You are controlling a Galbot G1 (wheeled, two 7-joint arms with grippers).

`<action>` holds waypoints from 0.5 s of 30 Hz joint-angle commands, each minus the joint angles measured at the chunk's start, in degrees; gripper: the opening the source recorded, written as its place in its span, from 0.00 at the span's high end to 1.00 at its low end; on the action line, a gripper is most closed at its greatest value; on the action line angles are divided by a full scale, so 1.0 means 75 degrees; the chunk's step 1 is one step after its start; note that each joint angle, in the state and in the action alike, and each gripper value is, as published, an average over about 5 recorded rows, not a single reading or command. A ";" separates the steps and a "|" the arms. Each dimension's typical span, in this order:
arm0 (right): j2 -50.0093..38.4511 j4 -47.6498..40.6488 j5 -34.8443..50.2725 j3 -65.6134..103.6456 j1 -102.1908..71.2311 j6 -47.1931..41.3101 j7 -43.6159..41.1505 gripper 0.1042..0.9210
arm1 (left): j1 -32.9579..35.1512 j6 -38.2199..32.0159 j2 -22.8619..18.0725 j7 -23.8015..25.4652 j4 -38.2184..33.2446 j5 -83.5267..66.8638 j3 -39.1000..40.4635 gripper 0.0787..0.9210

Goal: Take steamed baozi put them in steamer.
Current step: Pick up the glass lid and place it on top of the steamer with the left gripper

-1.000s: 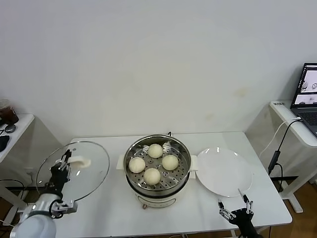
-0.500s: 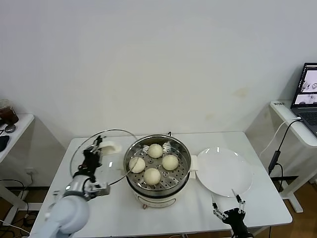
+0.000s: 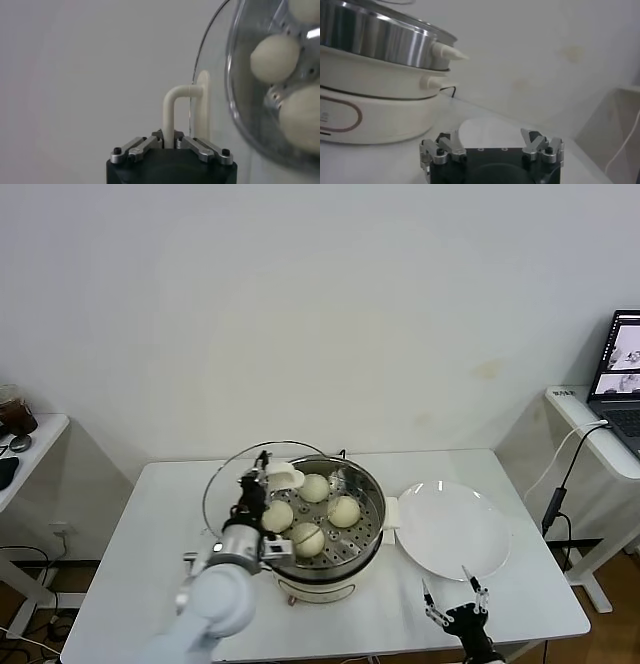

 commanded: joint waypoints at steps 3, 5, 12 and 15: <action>0.0031 -0.0105 -0.0182 -0.0017 0.0039 0.0080 0.0050 0.12 | -0.0192 0.0183 -0.1522 0.0644 0.0567 0.1866 0.0700 0.89; 0.0049 -0.0113 -0.0197 -0.0033 0.0041 0.0085 0.0053 0.12 | -0.0143 0.0185 -0.1637 0.0689 0.0613 0.1981 0.0697 0.89; 0.0095 -0.0131 -0.0229 -0.0083 0.0049 0.0100 0.0056 0.12 | 0.0064 0.0162 -0.1983 0.0690 0.0749 0.2358 0.0715 0.89; 0.0085 -0.0139 -0.0223 -0.0086 0.0047 0.0105 0.0060 0.12 | 0.0146 0.0097 -0.2093 0.0627 0.0848 0.2561 0.0718 0.89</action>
